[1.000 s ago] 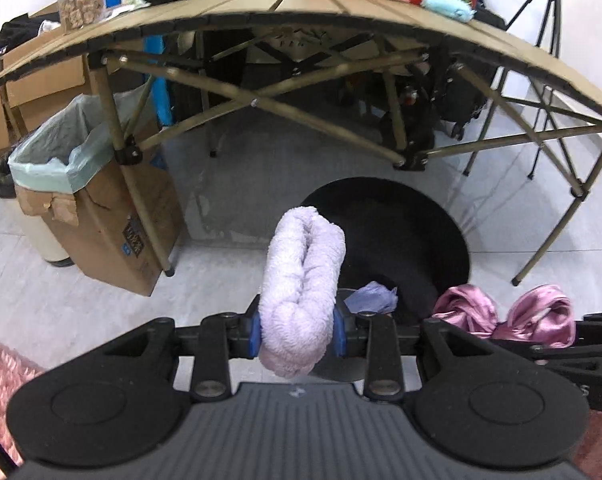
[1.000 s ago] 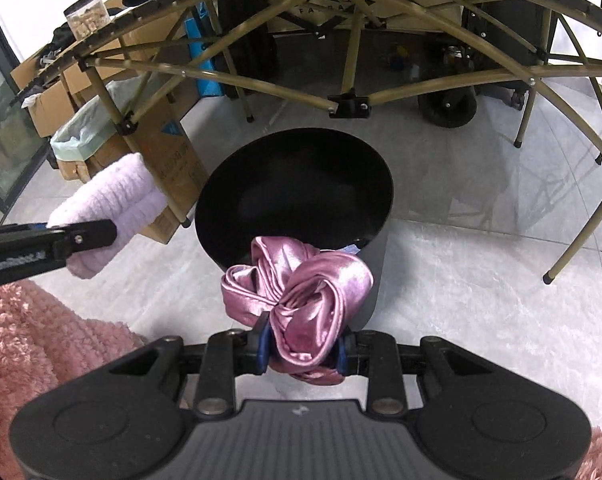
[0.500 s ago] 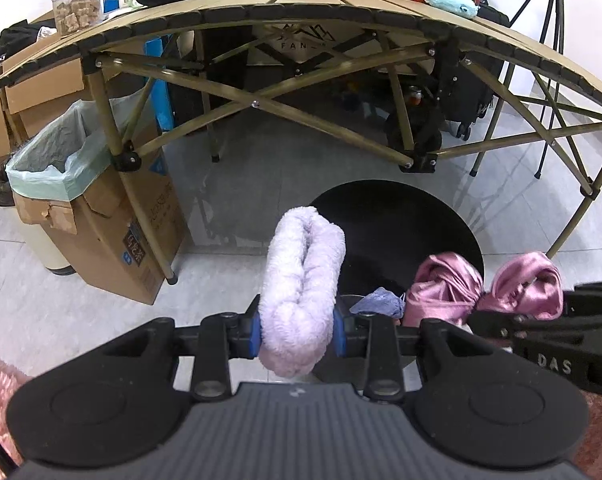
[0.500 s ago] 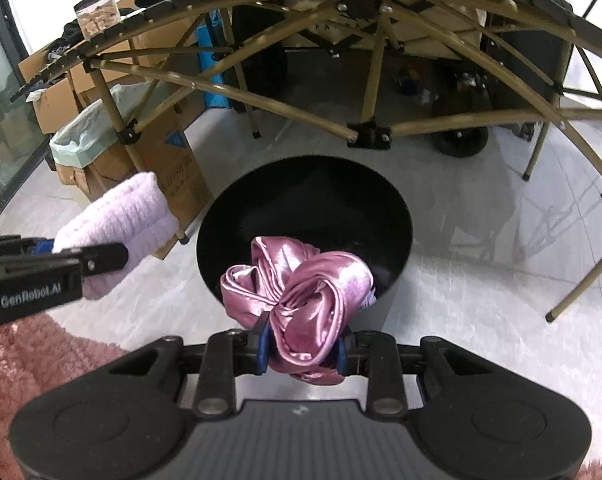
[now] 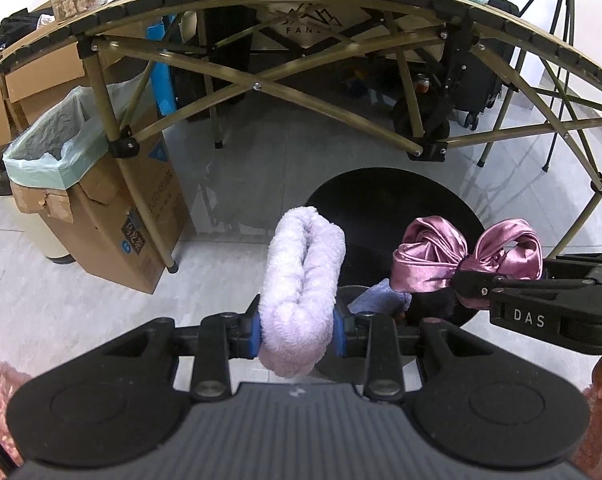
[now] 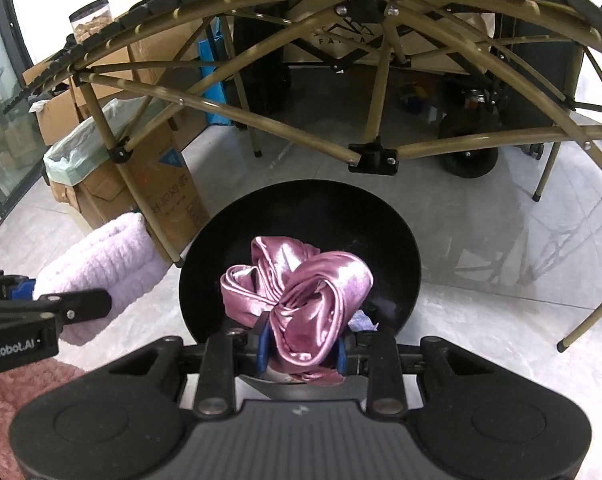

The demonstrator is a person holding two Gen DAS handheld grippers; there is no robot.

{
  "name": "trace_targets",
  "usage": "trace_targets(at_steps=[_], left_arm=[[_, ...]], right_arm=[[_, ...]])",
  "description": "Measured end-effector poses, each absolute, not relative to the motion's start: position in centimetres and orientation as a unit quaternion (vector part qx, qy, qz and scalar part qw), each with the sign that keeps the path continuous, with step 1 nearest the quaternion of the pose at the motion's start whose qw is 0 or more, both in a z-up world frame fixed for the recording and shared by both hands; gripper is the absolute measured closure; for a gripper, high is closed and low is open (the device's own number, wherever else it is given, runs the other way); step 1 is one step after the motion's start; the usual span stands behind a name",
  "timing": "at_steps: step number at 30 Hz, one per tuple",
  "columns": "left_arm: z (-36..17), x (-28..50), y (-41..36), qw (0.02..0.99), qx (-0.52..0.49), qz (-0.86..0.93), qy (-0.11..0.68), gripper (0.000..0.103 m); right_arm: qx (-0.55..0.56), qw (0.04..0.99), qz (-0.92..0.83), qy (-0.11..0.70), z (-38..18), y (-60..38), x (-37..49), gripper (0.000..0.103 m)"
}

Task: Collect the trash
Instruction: 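Carry the sock and pink scrunchie down over the black bin with both grippers, then open the right gripper to drop the scrunchie into the bin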

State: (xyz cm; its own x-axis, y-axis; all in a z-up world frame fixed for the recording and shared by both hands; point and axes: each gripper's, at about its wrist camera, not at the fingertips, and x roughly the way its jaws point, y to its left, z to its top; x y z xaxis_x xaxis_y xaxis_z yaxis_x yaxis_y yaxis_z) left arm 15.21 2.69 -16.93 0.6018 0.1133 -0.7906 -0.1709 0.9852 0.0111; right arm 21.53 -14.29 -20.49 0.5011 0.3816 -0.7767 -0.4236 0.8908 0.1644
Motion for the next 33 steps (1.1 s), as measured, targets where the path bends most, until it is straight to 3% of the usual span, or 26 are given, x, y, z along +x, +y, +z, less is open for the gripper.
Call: trace_targets(at_steps=[26, 33], left_arm=[[-17.1, 16.3, 4.6, 0.885, -0.051, 0.125, 0.445, 0.07], [-17.1, 16.4, 4.5, 0.886, -0.049, 0.126, 0.444, 0.07]], right_arm=[[-0.047, 0.869, 0.238, 0.431, -21.2, -11.0, 24.0, 0.073], [-0.045, 0.872, 0.238, 0.426, -21.1, -11.2, 24.0, 0.06]])
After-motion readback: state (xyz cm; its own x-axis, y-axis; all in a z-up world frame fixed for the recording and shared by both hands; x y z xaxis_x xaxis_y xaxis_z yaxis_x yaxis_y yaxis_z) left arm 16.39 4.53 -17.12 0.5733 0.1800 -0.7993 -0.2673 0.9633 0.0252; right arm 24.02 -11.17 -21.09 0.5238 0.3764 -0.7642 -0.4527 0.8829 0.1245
